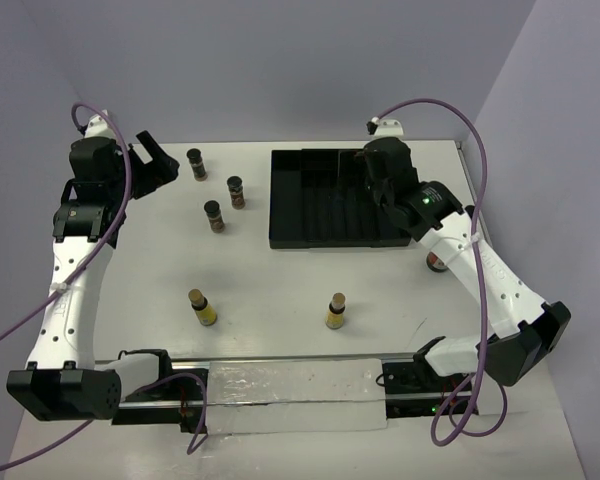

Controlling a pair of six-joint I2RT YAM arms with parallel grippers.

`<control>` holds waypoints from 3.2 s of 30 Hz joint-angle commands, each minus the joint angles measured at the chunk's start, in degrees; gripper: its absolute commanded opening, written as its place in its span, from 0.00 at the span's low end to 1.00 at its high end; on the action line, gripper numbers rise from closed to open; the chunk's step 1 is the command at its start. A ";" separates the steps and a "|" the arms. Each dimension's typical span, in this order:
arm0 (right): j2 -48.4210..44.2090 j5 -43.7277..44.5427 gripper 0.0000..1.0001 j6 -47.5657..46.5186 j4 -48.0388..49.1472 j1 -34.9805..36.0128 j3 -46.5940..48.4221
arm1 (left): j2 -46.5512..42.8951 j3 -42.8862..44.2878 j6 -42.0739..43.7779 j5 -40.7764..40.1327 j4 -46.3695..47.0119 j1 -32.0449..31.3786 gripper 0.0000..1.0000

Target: Organize the condiment bottles

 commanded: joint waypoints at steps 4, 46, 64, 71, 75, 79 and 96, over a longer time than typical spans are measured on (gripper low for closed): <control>-1.79 4.74 1.00 -0.06 -3.21 -7.87 4.64 | 1.10 2.79 1.32 -1.97 -1.45 0.20 0.99; -12.98 6.59 0.91 -0.06 3.91 -36.65 -19.21 | 4.80 2.38 1.57 -3.58 -2.16 0.20 0.99; -10.20 8.35 0.60 -0.06 7.06 -36.74 -21.10 | 4.79 2.73 1.74 -4.03 -2.75 0.20 0.99; -9.93 8.25 0.41 -0.06 7.42 -36.74 -21.50 | 4.71 2.46 1.67 -4.11 -2.59 0.20 0.99; -10.17 8.66 0.15 -0.06 7.22 -36.68 -21.00 | 4.47 2.26 1.67 -4.30 -2.59 0.20 0.99; -10.72 9.26 0.09 -0.06 5.90 -36.74 -18.49 | 4.44 2.06 1.67 -4.05 -2.59 0.20 0.99; -6.53 0.69 0.09 -0.06 2.26 -34.73 6.50 | 5.09 2.66 0.95 -4.38 -3.77 0.20 0.99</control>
